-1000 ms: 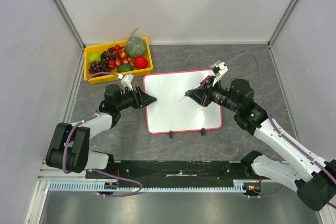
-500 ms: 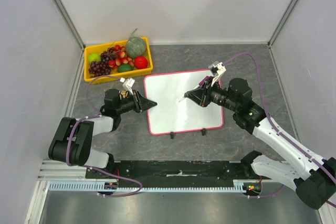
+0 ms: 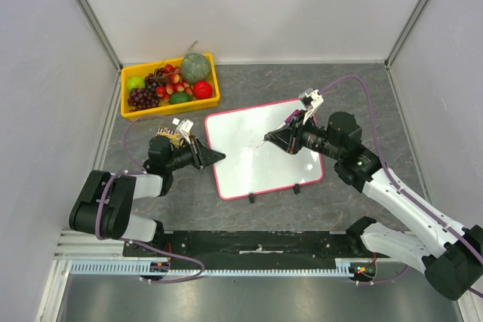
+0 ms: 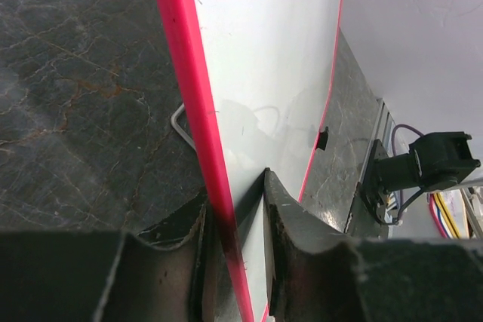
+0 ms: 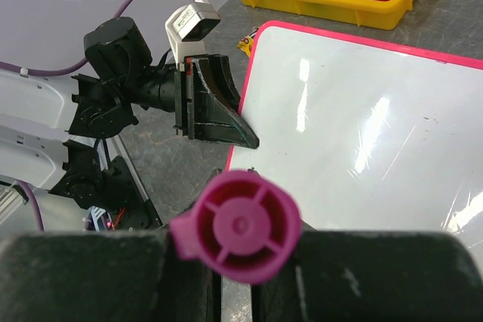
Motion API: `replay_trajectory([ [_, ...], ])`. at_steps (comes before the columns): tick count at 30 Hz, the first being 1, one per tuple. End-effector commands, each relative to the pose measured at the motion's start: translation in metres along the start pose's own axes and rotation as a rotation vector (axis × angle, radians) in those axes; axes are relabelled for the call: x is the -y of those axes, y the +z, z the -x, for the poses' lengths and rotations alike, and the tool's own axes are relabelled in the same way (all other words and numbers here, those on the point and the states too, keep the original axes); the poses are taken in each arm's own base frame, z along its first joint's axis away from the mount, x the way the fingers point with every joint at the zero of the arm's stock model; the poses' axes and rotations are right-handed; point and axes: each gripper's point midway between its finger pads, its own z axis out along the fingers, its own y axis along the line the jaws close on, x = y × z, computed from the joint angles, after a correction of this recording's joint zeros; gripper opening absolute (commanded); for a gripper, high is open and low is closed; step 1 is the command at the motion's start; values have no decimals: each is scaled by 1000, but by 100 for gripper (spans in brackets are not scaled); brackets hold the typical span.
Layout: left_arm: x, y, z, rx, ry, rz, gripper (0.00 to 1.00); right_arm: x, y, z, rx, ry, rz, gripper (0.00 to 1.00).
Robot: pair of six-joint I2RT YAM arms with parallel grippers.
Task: Write a sentence on the whiteboard
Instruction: Move the whiteboard to the center of the board.
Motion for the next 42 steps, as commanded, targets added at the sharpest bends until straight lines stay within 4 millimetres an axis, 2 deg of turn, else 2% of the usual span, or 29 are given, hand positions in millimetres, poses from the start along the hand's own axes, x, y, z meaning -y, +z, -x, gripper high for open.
replay_trajectory([
  [1,7,-6,-20,-43,42,-38,2,-5,1,10,34,-19,27,0],
  [21,53,-18,-61,-145,56,-181,2,-3,4,8,27,-14,32,0],
  [26,57,-19,-70,-173,53,-189,2,-3,5,8,25,-12,33,0],
  [31,52,-17,-68,-165,42,-150,2,-3,5,8,28,-11,31,0],
  [33,45,-15,-64,-147,34,-102,14,-3,5,9,29,-10,31,0],
  [36,42,-14,-53,-102,37,-57,43,-4,4,11,33,-13,33,0],
  [37,43,-14,-47,-81,36,-48,50,-4,4,11,33,-14,35,0],
  [40,43,-11,-31,-28,45,-17,62,-4,5,11,34,-14,37,0],
  [42,42,-9,-20,5,40,3,63,-5,5,11,32,-13,41,0],
])
